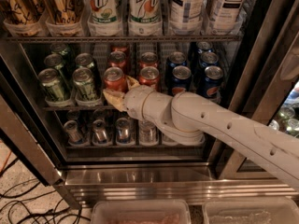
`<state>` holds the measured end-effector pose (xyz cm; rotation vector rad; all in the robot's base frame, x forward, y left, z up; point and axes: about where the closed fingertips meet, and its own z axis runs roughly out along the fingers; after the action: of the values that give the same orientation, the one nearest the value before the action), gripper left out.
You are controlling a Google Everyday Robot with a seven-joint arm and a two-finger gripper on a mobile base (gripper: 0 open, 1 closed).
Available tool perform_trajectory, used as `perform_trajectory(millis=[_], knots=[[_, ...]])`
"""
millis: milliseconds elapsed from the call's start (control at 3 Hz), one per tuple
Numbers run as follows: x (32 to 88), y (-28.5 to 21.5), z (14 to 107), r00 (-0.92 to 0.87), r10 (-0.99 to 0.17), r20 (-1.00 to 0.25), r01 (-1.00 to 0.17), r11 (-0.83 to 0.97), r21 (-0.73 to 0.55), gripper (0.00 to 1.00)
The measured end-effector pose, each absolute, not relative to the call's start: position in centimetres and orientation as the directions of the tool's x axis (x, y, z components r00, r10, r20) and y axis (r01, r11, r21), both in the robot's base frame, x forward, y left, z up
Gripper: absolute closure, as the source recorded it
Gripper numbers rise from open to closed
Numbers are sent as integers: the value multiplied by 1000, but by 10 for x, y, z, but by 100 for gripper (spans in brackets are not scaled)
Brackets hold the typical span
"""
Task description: Pick coke can from middle shelf of fridge
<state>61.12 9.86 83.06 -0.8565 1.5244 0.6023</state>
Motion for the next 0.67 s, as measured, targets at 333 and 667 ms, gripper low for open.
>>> perform_trajectory(millis=[333, 667], knots=[[611, 99, 831, -1, -174, -985, -800, 591, -103, 100], [603, 99, 845, 30, -184, -982, -798, 588, -134, 100]])
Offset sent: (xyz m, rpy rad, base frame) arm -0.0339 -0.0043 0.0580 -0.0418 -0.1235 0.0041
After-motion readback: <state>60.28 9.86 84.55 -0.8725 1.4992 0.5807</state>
